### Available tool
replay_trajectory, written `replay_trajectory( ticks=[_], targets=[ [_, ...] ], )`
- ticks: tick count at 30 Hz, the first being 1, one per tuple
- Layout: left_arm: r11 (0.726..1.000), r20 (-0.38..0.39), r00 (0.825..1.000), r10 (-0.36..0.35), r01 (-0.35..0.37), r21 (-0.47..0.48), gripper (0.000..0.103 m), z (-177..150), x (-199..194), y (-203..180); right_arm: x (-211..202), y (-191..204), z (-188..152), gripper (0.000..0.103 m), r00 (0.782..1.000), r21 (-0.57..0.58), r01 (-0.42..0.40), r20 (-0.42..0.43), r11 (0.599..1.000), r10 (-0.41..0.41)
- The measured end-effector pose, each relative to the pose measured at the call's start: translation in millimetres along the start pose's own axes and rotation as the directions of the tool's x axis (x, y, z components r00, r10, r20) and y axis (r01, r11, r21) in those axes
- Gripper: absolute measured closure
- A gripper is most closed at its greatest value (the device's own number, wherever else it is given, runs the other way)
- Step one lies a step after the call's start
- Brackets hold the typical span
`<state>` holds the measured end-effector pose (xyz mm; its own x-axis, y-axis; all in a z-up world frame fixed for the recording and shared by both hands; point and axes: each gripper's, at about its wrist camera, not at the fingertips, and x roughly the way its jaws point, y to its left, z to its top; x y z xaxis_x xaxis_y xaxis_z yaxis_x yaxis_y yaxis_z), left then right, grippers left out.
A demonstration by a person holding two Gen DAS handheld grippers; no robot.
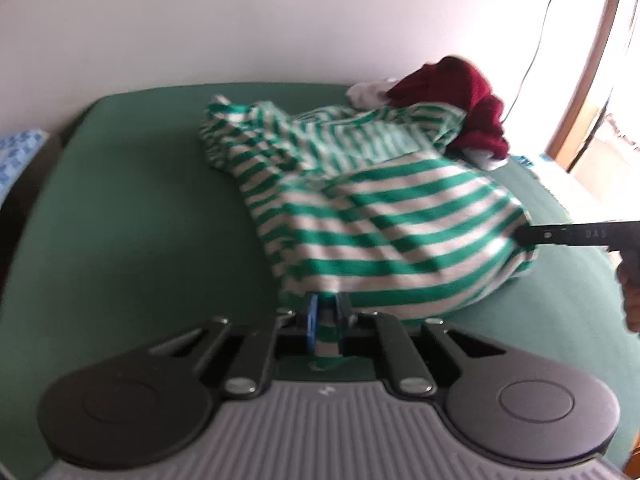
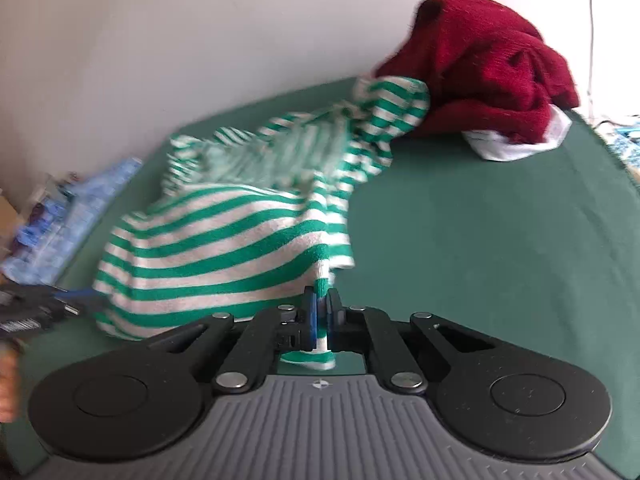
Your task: Fold clothes
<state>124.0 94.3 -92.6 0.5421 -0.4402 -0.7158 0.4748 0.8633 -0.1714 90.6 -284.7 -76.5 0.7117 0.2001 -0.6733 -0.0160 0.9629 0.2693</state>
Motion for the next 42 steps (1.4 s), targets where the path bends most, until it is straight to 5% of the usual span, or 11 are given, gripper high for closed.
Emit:
replay_trajectory(
  ticks=[4, 8, 14, 18, 19, 20, 27, 30, 33, 36, 42],
  targets=[
    [0.999, 0.012, 1.0, -0.026, 0.027, -0.041, 0.094, 2, -6, 4, 13, 2, -6, 0.098, 0.998, 0.002, -0.045, -0.042, 0.999, 0.045],
    [0.999, 0.064, 0.998, -0.022, 0.024, -0.028, 0.063, 10, -24, 1, -4, 7, 4, 0.057, 1.0, -0.059, 0.004, 0.001, 0.998, -0.004],
    [1.0, 0.158, 0.987, 0.016, -0.012, -0.025, 0.048, 50, 6, -7, 11, 5, 44, 0.057, 0.993, 0.043, -0.05, 0.106, 0.998, 0.045],
    [0.996, 0.078, 0.997, 0.01, -0.003, -0.089, 0.067, 59, 46, 2, 36, -2, 54, 0.058, 0.994, 0.108, -0.065, 0.095, 0.992, 0.055],
    [0.995, 0.082, 0.996, 0.02, -0.012, -0.096, 0.069, 57, 47, 4, 43, -4, 57, 0.069, 0.994, 0.124, -0.069, 0.093, 0.99, 0.057],
    [0.995, 0.088, 0.996, 0.031, -0.022, -0.102, 0.071, 56, 48, 7, 49, -6, 59, 0.1, 0.994, 0.14, -0.072, 0.09, 0.987, 0.06],
    [0.989, 0.119, 0.982, 0.146, -0.141, -0.043, 0.059, 49, 63, 8, 90, -19, 56, 0.1, 0.995, 0.203, -0.078, 0.074, 0.976, 0.064],
    [0.984, 0.13, 0.976, 0.176, -0.176, -0.012, 0.051, 54, 66, 7, 87, -13, 55, 0.091, 0.997, 0.188, -0.037, 0.076, 0.981, 0.023],
    [0.987, 0.12, 0.98, 0.158, -0.152, -0.058, 0.051, 59, 65, 18, 73, -15, 54, 0.057, 0.995, 0.223, -0.006, 0.1, 0.975, -0.016],
    [0.99, 0.147, 0.98, 0.136, -0.13, -0.048, 0.059, 61, 50, 17, 47, -9, 54, 0.059, 0.977, 0.193, 0.003, 0.208, 0.981, -0.044],
    [0.997, 0.166, 0.984, 0.066, -0.058, -0.053, 0.033, 56, 39, 19, 70, 4, 75, 0.053, 0.985, -0.084, -0.132, 0.096, 0.988, 0.14]
  ],
)
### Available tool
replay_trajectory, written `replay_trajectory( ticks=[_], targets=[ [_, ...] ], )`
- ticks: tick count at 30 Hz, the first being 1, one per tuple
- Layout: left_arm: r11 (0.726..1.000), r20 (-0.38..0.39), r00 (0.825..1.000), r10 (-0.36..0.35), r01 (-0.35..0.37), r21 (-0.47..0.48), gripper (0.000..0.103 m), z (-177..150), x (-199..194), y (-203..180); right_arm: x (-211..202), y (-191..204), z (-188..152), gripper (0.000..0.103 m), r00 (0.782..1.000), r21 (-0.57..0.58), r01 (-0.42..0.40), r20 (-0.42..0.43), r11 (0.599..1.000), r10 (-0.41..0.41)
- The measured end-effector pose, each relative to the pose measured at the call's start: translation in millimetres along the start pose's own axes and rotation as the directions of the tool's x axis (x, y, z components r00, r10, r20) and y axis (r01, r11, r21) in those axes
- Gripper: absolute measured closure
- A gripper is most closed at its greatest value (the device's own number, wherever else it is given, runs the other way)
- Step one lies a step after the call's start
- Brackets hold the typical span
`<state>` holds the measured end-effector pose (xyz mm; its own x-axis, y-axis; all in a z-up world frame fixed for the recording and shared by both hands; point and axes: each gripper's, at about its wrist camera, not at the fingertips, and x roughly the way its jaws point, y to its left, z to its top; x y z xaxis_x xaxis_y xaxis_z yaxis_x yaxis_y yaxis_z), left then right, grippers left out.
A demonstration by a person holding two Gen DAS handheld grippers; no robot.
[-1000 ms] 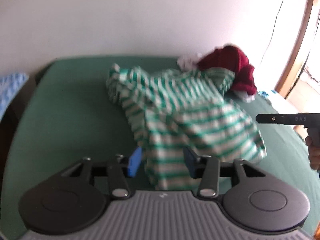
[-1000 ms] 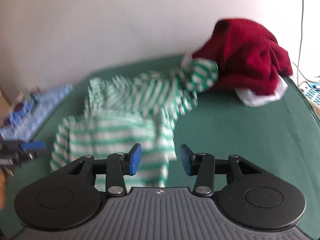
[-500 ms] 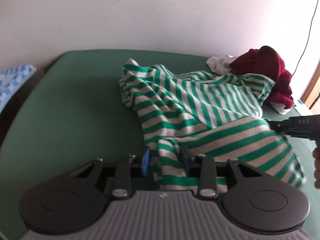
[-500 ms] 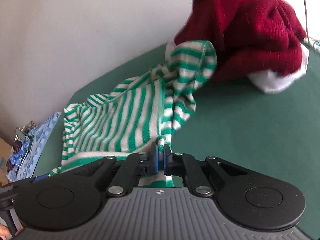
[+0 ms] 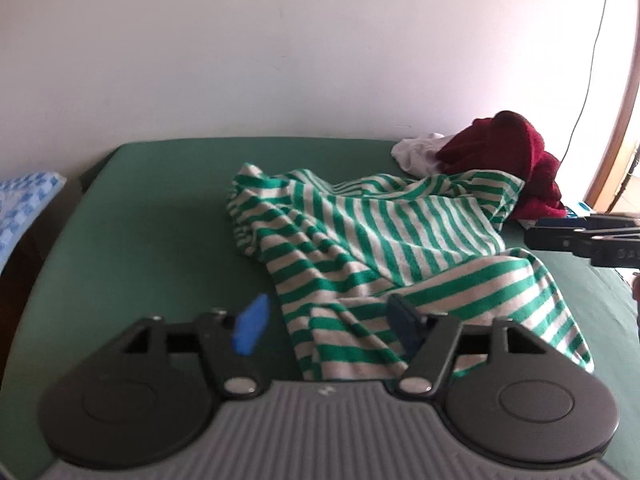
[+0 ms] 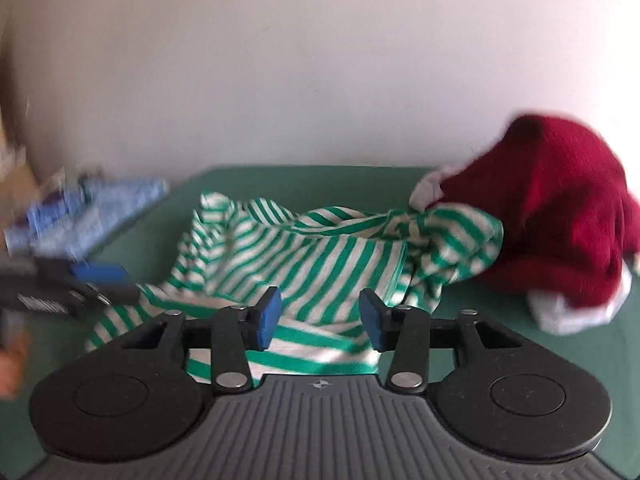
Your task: Fold clothes
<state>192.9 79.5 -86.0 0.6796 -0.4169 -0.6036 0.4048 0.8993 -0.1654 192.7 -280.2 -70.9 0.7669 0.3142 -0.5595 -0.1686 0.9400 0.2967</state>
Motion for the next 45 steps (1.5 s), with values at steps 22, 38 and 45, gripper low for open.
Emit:
replay_trajectory(
  ticks=[22, 38, 45],
  targets=[
    [0.998, 0.008, 0.998, -0.066, 0.066, -0.01, 0.092, 0, 7, 5, 3, -37, 40, 0.092, 0.771, 0.052, -0.478, -0.452, 0.877, 0.448],
    [0.997, 0.083, 0.993, 0.079, -0.08, 0.001, 0.079, 0, -20, -5, -32, -15, 11, 0.061, 0.984, -0.032, -0.149, -0.104, 0.988, 0.145],
    [0.995, -0.019, 1.0, 0.018, -0.016, 0.101, 0.046, -20, 20, -38, -31, -20, -9, 0.098, 0.985, 0.079, -0.147, -0.08, 0.986, 0.153]
  ],
)
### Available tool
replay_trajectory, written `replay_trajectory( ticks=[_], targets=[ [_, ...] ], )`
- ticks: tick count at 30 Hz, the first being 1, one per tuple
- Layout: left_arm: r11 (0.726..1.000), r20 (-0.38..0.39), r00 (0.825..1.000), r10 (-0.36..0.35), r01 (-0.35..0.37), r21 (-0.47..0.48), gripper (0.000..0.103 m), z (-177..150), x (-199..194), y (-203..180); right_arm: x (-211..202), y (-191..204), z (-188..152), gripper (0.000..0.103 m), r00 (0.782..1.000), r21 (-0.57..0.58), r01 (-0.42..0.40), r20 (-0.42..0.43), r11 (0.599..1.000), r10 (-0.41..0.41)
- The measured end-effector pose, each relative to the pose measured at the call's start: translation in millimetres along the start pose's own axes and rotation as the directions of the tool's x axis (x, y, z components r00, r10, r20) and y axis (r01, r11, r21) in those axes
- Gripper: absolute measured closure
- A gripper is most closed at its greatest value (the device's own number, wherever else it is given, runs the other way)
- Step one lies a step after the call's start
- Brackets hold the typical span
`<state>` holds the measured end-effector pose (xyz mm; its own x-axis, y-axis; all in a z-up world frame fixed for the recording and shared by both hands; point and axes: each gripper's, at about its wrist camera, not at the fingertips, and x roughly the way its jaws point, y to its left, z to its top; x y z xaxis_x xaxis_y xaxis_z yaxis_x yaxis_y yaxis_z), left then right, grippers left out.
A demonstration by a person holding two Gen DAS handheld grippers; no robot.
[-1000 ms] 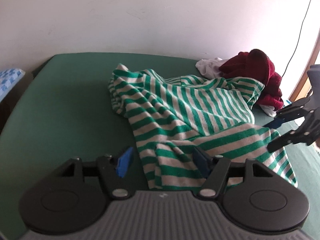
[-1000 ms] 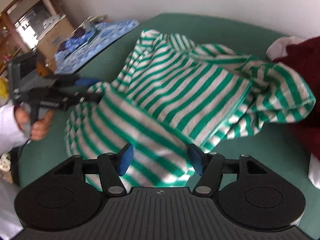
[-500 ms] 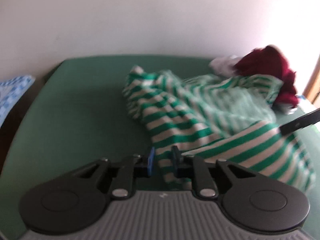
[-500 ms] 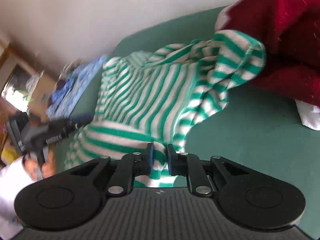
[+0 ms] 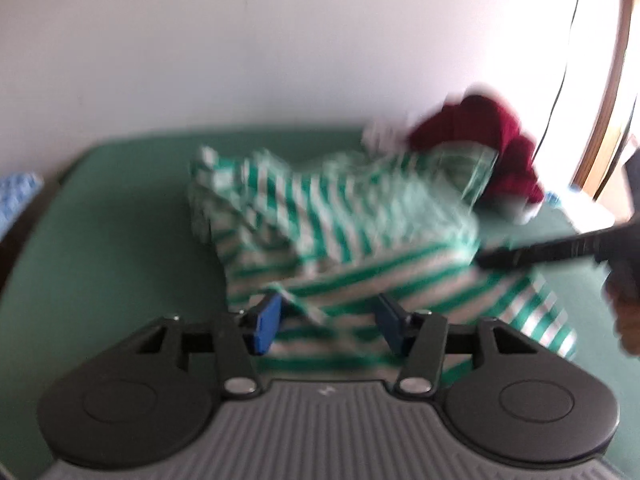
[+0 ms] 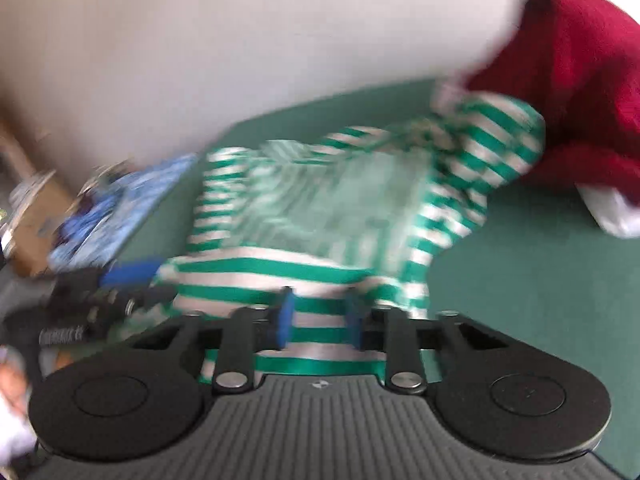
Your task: Fold clothes
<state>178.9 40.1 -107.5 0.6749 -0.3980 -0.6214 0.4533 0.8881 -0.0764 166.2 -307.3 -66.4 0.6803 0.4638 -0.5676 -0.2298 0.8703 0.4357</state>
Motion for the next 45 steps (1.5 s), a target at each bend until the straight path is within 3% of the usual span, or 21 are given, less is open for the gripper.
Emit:
replay_trajectory(
  ticks=[2, 4, 6, 10, 12, 15, 16, 18, 19, 20, 23, 25, 27, 31, 33, 34, 35, 36, 40, 43, 45],
  targets=[
    [1.0, 0.006, 1.0, 0.021, -0.021, 0.016, 0.037, -4, 4, 4, 3, -5, -5, 0.103, 1.0, 0.045, 0.011, 0.003, 0.999, -0.011],
    [0.999, -0.014, 1.0, -0.006, 0.005, -0.048, 0.026, -6, 8, 19, 6, -11, -10, 0.103, 1.0, 0.089, 0.022, 0.005, 0.996, -0.022],
    [0.996, -0.028, 0.999, -0.025, 0.023, -0.088, 0.025, -6, 8, 29, 9, -16, -15, 0.103, 0.999, 0.133, 0.032, 0.006, 0.991, -0.034],
    [1.0, -0.02, 1.0, 0.002, -0.003, -0.026, 0.023, -7, 7, 16, 9, -36, -26, 0.103, 0.999, 0.279, -0.032, 0.046, 0.96, 0.02],
    [0.998, -0.026, 1.0, 0.003, -0.004, -0.055, 0.018, -7, 10, 21, 9, -46, -31, 0.103, 0.997, 0.348, -0.067, 0.069, 0.935, 0.045],
    [0.996, -0.033, 0.999, -0.004, 0.001, -0.089, 0.019, 0, 2, 29, 10, -31, -16, 0.103, 1.0, 0.288, -0.009, 0.016, 0.958, 0.005],
    [0.996, -0.018, 1.0, -0.001, -0.001, -0.091, 0.025, 4, -4, 31, 1, -28, -6, 0.101, 0.999, 0.271, 0.002, 0.051, 0.963, -0.016],
    [0.996, 0.011, 1.0, 0.006, -0.005, -0.094, 0.025, 11, -17, 35, -16, -26, 11, 0.083, 0.989, 0.242, 0.052, 0.124, 0.969, -0.084],
    [0.995, 0.011, 1.0, 0.012, -0.011, -0.098, 0.02, 14, -17, 39, -24, -26, 19, 0.064, 0.978, 0.23, 0.092, 0.16, 0.969, -0.131],
    [0.994, 0.009, 1.0, 0.018, -0.017, -0.104, 0.017, 16, -15, 42, -23, -28, 28, 0.053, 0.977, 0.217, 0.119, 0.148, 0.969, -0.153],
    [0.992, 0.002, 0.999, 0.037, -0.036, -0.119, 0.014, 24, -11, 52, -9, -42, 49, 0.054, 0.972, 0.233, 0.184, 0.103, 0.955, -0.213],
    [0.99, -0.002, 0.999, 0.049, -0.049, -0.129, 0.014, 29, -8, 59, -3, -52, 56, 0.058, 0.948, 0.273, 0.274, 0.083, 0.922, -0.306],
    [0.988, -0.007, 0.998, 0.061, -0.062, -0.139, 0.013, 34, -5, 66, -1, -62, 59, 0.061, 0.936, 0.321, 0.291, 0.102, 0.901, -0.338],
    [0.983, -0.017, 0.996, 0.085, -0.087, -0.159, 0.004, 45, 0, 80, 4, -66, 65, 0.059, 0.943, 0.323, 0.245, 0.139, 0.914, -0.302],
    [0.981, -0.022, 0.995, 0.097, -0.1, -0.169, 0.004, 50, 3, 87, 10, -66, 68, 0.072, 0.948, 0.291, 0.237, 0.14, 0.927, -0.286],
    [0.982, -0.024, 0.995, 0.096, -0.099, -0.161, 0.004, 52, 6, 86, 14, -65, 70, 0.091, 0.949, 0.263, 0.246, 0.133, 0.933, -0.287],
    [0.984, -0.026, 0.995, 0.094, -0.097, -0.151, 0.004, 53, 9, 85, 16, -66, 72, 0.093, 0.949, 0.259, 0.245, 0.131, 0.934, -0.285],
    [0.985, -0.027, 0.995, 0.091, -0.094, -0.141, 0.003, 55, 12, 84, 18, -66, 75, 0.093, 0.95, 0.255, 0.244, 0.13, 0.936, -0.283],
    [0.991, -0.035, 0.996, 0.083, -0.086, -0.103, 0.002, 62, 23, 80, 12, -64, 88, 0.094, 0.969, 0.285, 0.068, 0.209, 0.956, -0.131],
    [0.992, -0.033, 0.996, 0.08, -0.082, -0.092, 0.001, 72, 33, 80, 12, -71, 96, 0.094, 0.966, 0.36, -0.034, 0.25, 0.932, -0.061],
    [0.995, -0.029, 0.997, 0.071, -0.073, -0.069, 0.001, 74, 36, 77, 18, -76, 97, 0.094, 0.968, 0.411, 0.009, 0.227, 0.912, -0.111]
  ],
)
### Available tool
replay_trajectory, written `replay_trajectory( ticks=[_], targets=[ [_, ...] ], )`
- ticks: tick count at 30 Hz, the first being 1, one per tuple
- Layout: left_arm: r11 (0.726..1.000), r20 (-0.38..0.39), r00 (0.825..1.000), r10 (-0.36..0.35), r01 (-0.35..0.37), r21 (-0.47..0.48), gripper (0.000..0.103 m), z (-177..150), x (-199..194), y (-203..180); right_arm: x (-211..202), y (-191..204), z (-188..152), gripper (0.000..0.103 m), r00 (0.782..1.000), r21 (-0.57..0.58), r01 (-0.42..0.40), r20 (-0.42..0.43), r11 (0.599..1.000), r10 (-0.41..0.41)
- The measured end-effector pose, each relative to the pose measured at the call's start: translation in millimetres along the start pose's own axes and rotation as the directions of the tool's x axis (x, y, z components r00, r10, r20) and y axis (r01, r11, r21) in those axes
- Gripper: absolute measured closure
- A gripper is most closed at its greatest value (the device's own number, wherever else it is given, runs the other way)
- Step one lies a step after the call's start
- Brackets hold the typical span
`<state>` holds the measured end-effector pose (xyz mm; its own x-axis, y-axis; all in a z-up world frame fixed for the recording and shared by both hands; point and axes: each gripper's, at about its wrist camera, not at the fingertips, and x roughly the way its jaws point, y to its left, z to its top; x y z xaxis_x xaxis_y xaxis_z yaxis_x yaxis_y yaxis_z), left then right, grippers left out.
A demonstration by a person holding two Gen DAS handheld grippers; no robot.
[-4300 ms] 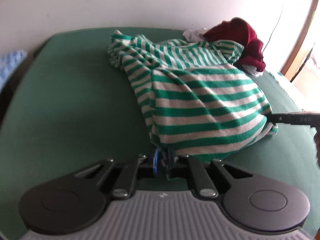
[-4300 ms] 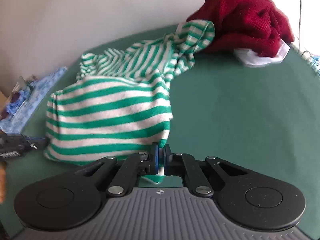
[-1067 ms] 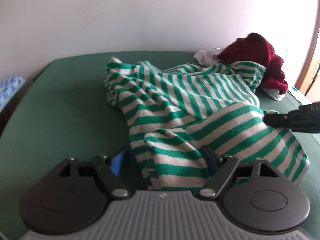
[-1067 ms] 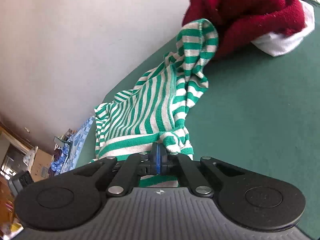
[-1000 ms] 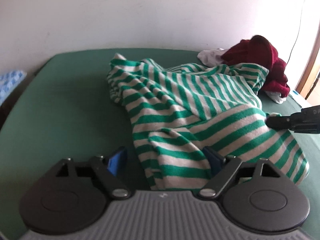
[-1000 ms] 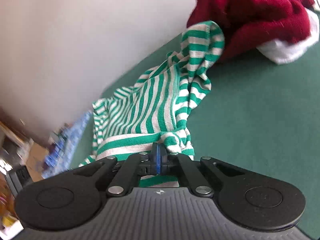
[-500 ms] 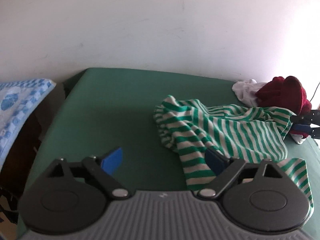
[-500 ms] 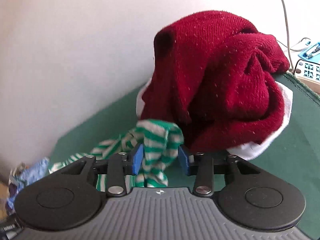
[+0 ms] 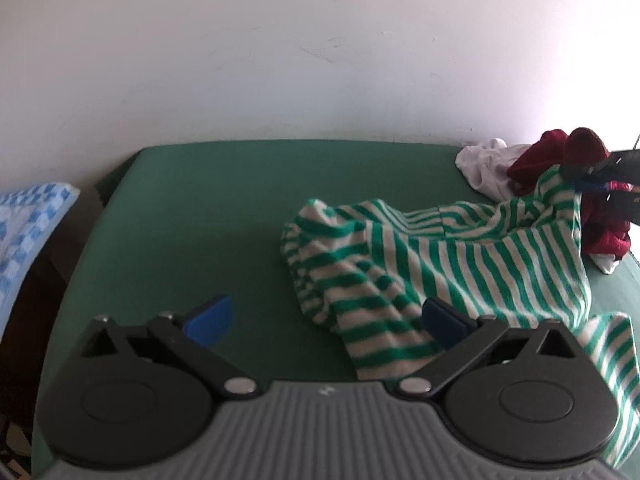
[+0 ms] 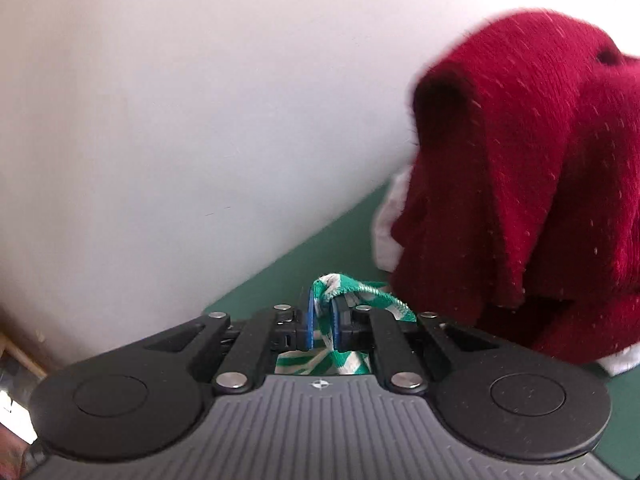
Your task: Fold clothes
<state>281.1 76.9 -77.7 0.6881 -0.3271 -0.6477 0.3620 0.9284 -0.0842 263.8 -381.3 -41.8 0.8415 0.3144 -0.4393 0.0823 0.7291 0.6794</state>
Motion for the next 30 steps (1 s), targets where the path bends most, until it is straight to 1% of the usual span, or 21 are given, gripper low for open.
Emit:
replay_trajectory(
  ticks=[1, 4, 5, 6, 9, 10, 11, 13, 15, 16, 17, 18, 19, 24, 25, 26, 27, 28, 29, 30],
  targets=[
    [1.0, 0.001, 1.0, -0.005, 0.005, 0.012, 0.001, 1, 1, -2, 2, 0, 0, 0.094, 0.998, -0.02, 0.062, 0.018, 0.998, -0.062],
    [0.999, 0.005, 1.0, -0.019, 0.018, 0.05, 0.001, 4, 4, -8, 0, -7, 2, 0.094, 0.994, -0.06, 0.082, 0.076, 0.995, -0.077],
    [0.998, 0.006, 1.0, -0.023, 0.023, 0.062, 0.001, 5, 5, -10, -3, -9, 1, 0.091, 0.995, -0.062, 0.082, 0.058, 0.995, -0.079],
    [0.997, 0.007, 1.0, -0.028, 0.027, 0.074, 0.001, 6, 6, -12, -6, -10, 1, 0.089, 0.996, -0.063, 0.082, 0.038, 0.995, -0.08],
    [0.994, 0.022, 1.0, -0.022, 0.019, 0.108, 0.001, 6, 10, -16, -15, -15, -1, 0.076, 0.996, -0.069, 0.083, -0.023, 0.994, -0.085],
    [0.994, 0.024, 1.0, -0.016, 0.013, 0.108, 0.001, 6, 13, -14, -18, -17, -1, 0.066, 0.995, -0.07, 0.083, -0.043, 0.994, -0.086],
    [0.994, 0.024, 1.0, -0.01, 0.008, 0.106, 0.001, 7, 17, -12, -21, -19, -2, 0.059, 0.994, -0.072, 0.083, -0.063, 0.994, -0.088],
    [0.997, -0.002, 1.0, -0.014, 0.014, 0.072, 0.001, 12, 27, -5, -22, -18, -7, 0.057, 0.991, -0.083, 0.053, -0.116, 0.995, -0.062],
    [0.999, -0.03, 0.999, -0.019, 0.02, 0.037, 0.001, 17, 36, 2, -13, -15, -12, 0.057, 0.981, -0.112, 0.064, -0.174, 0.992, -0.083],
    [0.999, -0.031, 0.999, -0.019, 0.02, 0.035, 0.001, 17, 38, 1, -11, -15, -10, 0.058, 0.982, -0.098, 0.053, -0.176, 0.994, -0.07],
    [0.999, -0.03, 0.999, -0.017, 0.018, 0.036, 0.001, 18, 38, 0, -10, -16, -8, 0.064, 0.983, -0.082, 0.043, -0.176, 0.996, -0.056],
    [0.999, -0.029, 0.999, -0.016, 0.017, 0.037, 0.001, 19, 39, 0, -8, -17, -6, 0.074, 0.983, -0.067, 0.032, -0.176, 0.997, -0.043],
    [0.999, -0.028, 0.999, -0.015, 0.016, 0.037, 0.001, 19, 39, -1, -7, -17, -3, 0.091, 0.984, -0.051, 0.021, -0.175, 0.998, -0.03],
    [0.995, 0.005, 0.999, -0.032, 0.031, 0.09, 0.001, 13, 32, -15, 0, -20, 7, 0.094, 0.985, 0.025, -0.034, -0.171, 0.999, 0.038],
    [0.995, 0.001, 0.999, -0.042, 0.041, 0.091, 0.001, 12, 32, -17, 1, -21, 9, 0.093, 0.984, 0.041, -0.045, -0.169, 0.998, 0.051],
    [0.994, -0.004, 0.999, -0.053, 0.053, 0.091, 0.001, 10, 33, -19, 3, -21, 11, 0.09, 0.984, 0.056, -0.056, -0.167, 0.997, 0.064],
    [0.994, -0.009, 0.998, -0.063, 0.064, 0.091, 0.001, 9, 34, -21, 4, -22, 13, 0.09, 0.983, 0.071, -0.067, -0.166, 0.995, 0.078],
    [0.993, -0.014, 0.997, -0.074, 0.075, 0.091, 0.001, 8, 35, -23, 6, -22, 15, 0.095, 0.982, 0.087, -0.078, -0.163, 0.993, 0.091],
    [0.992, -0.019, 0.997, -0.074, 0.076, 0.101, 0.001, 7, 37, -26, 1, -24, 14, 0.099, 0.986, 0.089, -0.092, -0.133, 0.992, 0.104],
    [0.991, -0.024, 0.997, -0.073, 0.076, 0.113, 0.001, 5, 38, -29, -4, -26, 13, 0.099, 0.988, 0.09, -0.107, -0.102, 0.99, 0.117]
  ],
)
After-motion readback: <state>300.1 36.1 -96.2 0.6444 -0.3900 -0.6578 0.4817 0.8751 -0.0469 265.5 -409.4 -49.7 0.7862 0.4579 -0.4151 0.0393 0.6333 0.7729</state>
